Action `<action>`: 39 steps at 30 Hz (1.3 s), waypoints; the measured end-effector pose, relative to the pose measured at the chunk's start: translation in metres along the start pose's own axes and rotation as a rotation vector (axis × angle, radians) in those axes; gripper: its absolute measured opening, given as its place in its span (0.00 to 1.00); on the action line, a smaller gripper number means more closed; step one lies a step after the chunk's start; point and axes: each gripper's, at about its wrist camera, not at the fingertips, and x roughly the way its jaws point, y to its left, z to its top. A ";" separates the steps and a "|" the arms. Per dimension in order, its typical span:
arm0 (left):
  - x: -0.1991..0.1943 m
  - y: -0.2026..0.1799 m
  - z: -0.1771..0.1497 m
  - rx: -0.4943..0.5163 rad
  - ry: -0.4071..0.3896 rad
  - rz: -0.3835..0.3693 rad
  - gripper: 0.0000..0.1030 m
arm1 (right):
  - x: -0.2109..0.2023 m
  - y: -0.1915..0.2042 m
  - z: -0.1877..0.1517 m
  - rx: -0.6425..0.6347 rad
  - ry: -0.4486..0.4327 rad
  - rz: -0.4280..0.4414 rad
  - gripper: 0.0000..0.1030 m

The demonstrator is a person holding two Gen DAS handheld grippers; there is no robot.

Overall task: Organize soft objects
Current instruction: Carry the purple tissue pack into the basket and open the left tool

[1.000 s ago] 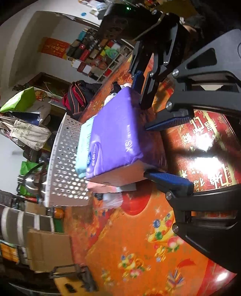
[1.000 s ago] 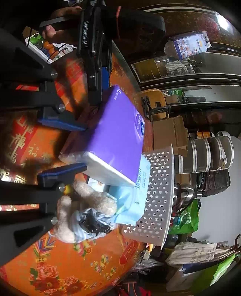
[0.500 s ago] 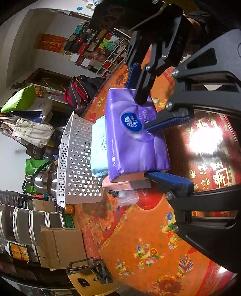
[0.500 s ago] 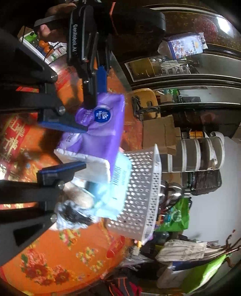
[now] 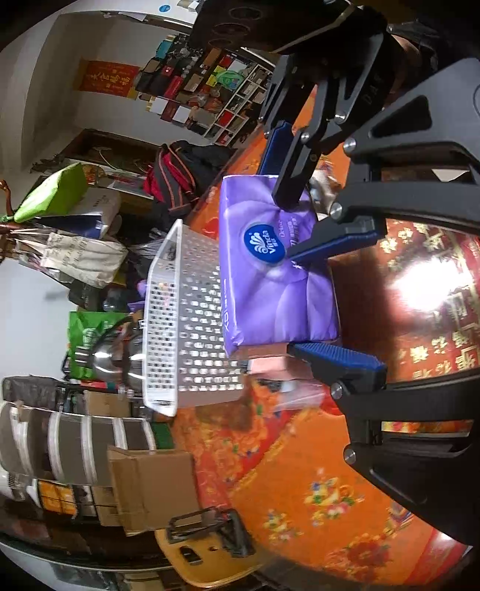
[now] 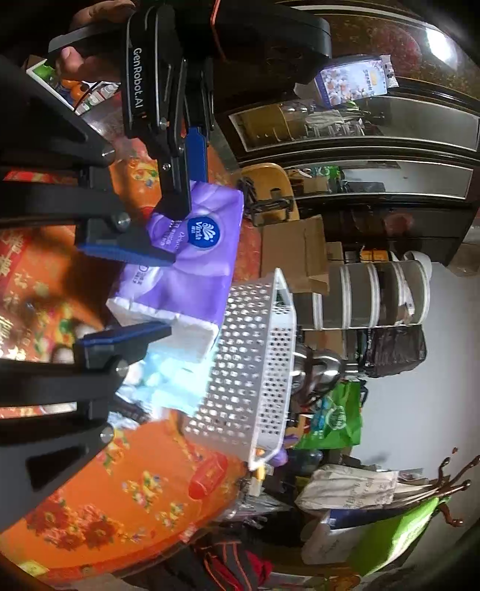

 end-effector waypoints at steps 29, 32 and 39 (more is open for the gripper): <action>0.115 0.009 0.239 0.102 -0.060 0.054 0.40 | 0.100 -0.114 0.178 0.034 0.007 -0.014 0.29; 0.138 0.017 0.246 0.088 -0.028 0.057 0.40 | 0.119 -0.126 0.177 0.059 0.041 0.005 0.28; 0.210 0.042 0.246 0.035 0.084 0.051 0.40 | 0.176 -0.154 0.165 0.112 0.163 0.007 0.28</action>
